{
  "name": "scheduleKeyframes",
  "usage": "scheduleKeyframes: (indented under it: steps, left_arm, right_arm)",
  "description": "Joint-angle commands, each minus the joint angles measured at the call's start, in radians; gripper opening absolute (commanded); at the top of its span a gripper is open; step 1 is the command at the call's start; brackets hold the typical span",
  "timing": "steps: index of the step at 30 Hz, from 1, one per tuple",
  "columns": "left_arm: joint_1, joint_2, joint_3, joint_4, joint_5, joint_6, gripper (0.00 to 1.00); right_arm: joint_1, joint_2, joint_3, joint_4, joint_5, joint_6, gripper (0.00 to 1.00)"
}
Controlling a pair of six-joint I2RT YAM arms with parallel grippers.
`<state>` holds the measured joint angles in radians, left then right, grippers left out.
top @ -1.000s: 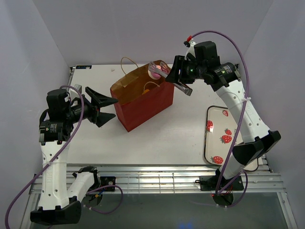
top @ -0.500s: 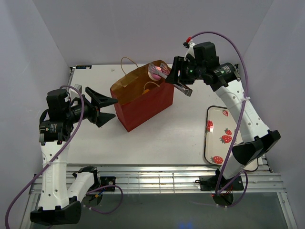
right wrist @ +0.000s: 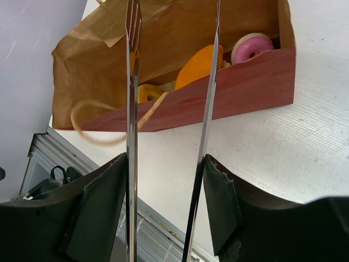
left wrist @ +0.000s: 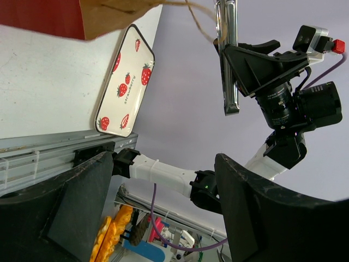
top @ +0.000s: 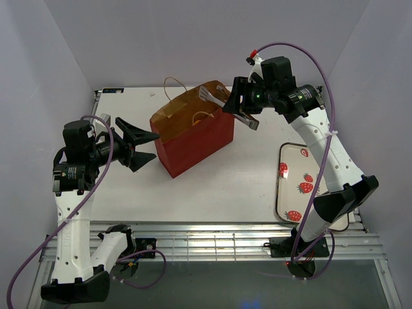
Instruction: Place the fake bread into the paper bag
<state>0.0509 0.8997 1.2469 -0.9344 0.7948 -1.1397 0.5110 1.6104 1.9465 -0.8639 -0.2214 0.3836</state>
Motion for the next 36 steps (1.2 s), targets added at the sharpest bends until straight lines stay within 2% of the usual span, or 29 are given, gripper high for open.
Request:
scheduleKeyframes:
  steps: [1, 12, 17, 21, 27, 36]
  left_arm:
    - [0.006, -0.010, 0.013, 0.008, 0.003, 0.012, 0.85]
    - [0.007, -0.018, -0.006, 0.016, 0.003, 0.011, 0.85]
    - [0.006, -0.021, -0.024, 0.022, 0.007, 0.011, 0.85]
    - [0.006, -0.019, -0.037, 0.026, 0.015, 0.011, 0.85]
    - [0.006, -0.010, -0.044, 0.029, 0.026, 0.021, 0.85]
    - [0.006, 0.007, -0.030, 0.031, 0.035, 0.043, 0.85]
  right_arm:
    - [0.004, -0.004, 0.025, 0.046, -0.015, -0.018, 0.61]
    - [0.004, -0.090, 0.009, 0.063, 0.020, -0.028, 0.60]
    - [0.003, -0.159, -0.007, 0.043, 0.125, -0.060, 0.60]
    - [0.003, -0.260, -0.046, 0.029, 0.274, -0.072, 0.60]
    - [-0.011, -0.417, -0.268, 0.032, 0.467, -0.019, 0.61]
    - [-0.045, -0.520, -0.533, 0.039, 0.479, 0.037, 0.60]
